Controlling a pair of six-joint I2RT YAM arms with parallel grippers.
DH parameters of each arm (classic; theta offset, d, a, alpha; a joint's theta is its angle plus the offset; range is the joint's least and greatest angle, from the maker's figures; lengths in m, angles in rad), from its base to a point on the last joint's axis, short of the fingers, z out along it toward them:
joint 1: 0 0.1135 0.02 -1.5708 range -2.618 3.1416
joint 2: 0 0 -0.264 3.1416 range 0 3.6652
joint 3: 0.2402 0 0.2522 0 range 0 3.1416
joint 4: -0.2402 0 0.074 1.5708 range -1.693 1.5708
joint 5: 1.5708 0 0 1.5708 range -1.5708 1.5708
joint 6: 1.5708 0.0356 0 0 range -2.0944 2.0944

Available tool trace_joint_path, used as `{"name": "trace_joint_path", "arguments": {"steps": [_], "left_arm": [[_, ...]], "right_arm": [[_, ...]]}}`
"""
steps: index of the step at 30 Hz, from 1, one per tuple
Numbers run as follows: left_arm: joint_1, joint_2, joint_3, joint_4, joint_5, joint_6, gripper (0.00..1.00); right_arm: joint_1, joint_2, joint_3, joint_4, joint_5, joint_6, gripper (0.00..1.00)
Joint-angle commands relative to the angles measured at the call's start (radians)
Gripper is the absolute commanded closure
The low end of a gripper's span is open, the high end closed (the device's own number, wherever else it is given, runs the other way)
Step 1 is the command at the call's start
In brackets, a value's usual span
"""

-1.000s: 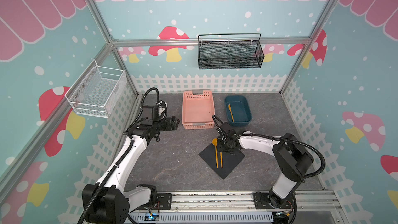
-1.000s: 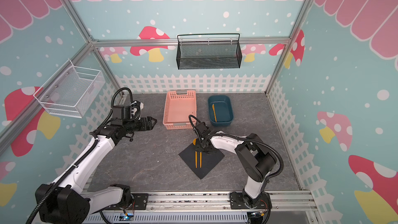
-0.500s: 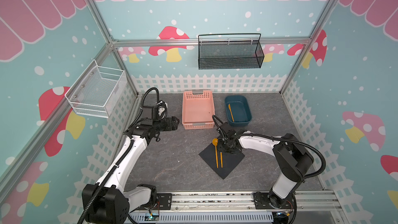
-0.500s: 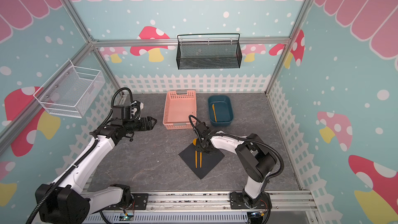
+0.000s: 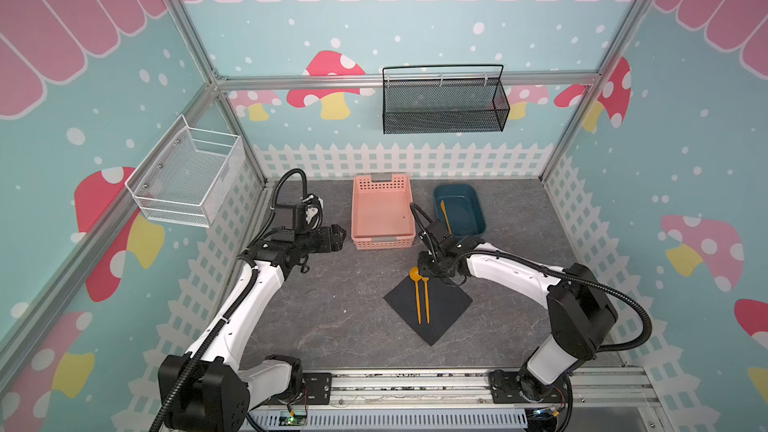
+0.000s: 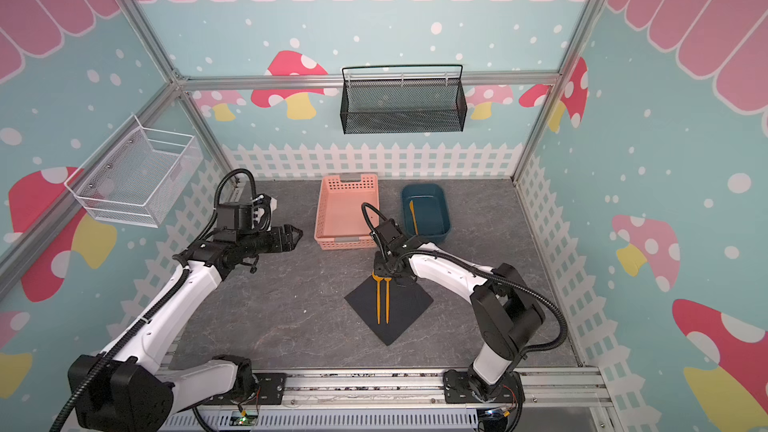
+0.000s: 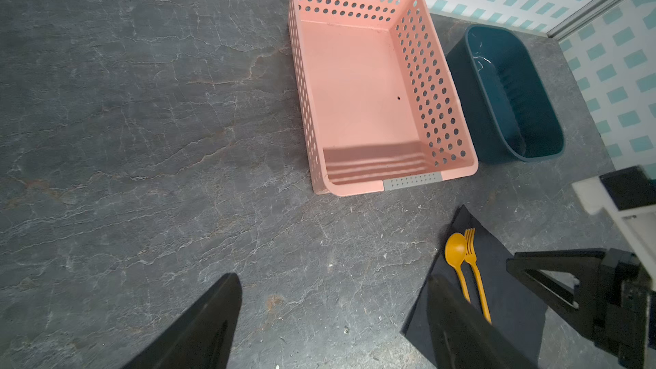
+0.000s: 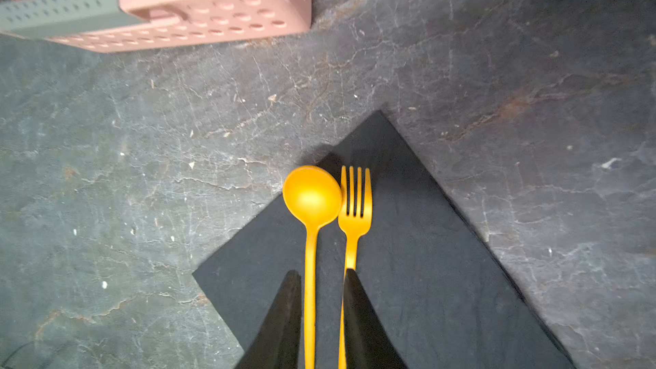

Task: Place the utensils on the paper napkin and roll it up
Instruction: 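Open the right gripper and move it over the teal tub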

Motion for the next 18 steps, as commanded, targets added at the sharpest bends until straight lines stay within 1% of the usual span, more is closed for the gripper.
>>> {"name": "trace_joint_path", "arguments": {"steps": [1, 10, 18], "left_arm": [[0.005, -0.003, -0.012, 0.012, 0.005, 0.0, 0.16], [0.005, -0.006, -0.011, 0.012, 0.0, 0.0, 0.16], [0.005, -0.003, -0.01, 0.012, -0.001, 0.002, 0.16]], "right_arm": [[-0.031, -0.011, 0.052, -0.057, 0.036, -0.048, 0.76], [-0.169, 0.025, 0.168, -0.099, 0.024, -0.175, 0.76], [-0.289, 0.109, 0.29, -0.131, -0.006, -0.294, 0.76]]}}
